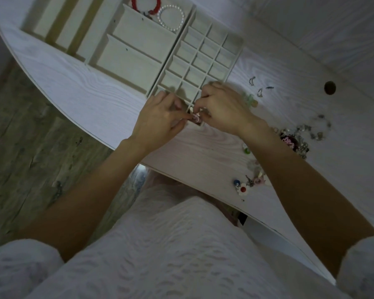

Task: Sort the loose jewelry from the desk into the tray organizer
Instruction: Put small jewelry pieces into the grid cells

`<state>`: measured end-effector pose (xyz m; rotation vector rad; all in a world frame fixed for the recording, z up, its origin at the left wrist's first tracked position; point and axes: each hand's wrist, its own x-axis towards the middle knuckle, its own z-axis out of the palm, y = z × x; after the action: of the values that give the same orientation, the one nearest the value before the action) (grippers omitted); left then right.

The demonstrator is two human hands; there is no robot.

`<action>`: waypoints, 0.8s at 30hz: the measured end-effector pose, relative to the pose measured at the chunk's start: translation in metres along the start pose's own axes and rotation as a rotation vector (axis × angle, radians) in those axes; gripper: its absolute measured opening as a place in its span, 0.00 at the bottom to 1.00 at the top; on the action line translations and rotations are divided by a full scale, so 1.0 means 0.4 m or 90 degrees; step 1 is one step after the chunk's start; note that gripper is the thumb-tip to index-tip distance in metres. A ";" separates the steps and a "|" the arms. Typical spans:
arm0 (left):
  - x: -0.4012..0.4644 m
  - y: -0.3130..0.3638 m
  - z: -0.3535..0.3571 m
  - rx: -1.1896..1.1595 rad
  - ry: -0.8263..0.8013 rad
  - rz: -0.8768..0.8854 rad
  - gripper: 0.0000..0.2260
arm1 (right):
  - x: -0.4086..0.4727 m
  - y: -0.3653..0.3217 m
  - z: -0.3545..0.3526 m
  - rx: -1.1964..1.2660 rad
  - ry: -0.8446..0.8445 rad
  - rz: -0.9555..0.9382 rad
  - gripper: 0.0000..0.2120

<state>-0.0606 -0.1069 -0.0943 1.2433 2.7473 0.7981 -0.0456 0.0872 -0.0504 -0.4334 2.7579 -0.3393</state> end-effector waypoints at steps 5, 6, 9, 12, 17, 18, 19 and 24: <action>0.004 0.006 0.010 -0.007 -0.001 0.014 0.09 | 0.022 0.006 -0.021 -0.017 -0.076 -0.021 0.07; 0.005 0.007 0.011 -0.008 -0.001 0.014 0.09 | 0.027 0.004 -0.024 -0.024 -0.094 -0.021 0.06; 0.007 0.015 0.011 -0.007 0.014 0.001 0.09 | 0.032 0.005 -0.034 -0.048 -0.114 -0.025 0.05; 0.005 0.017 0.009 0.003 0.034 -0.026 0.08 | 0.031 0.002 -0.040 -0.070 -0.115 -0.022 0.07; 0.006 0.026 0.004 0.008 0.020 -0.022 0.10 | 0.030 -0.001 -0.048 -0.088 -0.130 -0.042 0.06; 0.007 0.026 0.002 0.008 0.019 -0.021 0.11 | 0.031 -0.001 -0.051 -0.092 -0.138 -0.055 0.05; 0.008 0.025 0.001 0.010 0.017 -0.019 0.11 | 0.033 0.000 -0.053 -0.097 -0.146 -0.069 0.05; 0.009 0.021 -0.001 0.028 0.000 -0.011 0.10 | 0.034 0.008 -0.057 -0.040 -0.187 -0.054 0.04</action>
<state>-0.0573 -0.0998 -0.0896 1.2248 2.7864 0.7417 -0.0667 0.0896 -0.0342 -0.5679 2.4745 -0.1918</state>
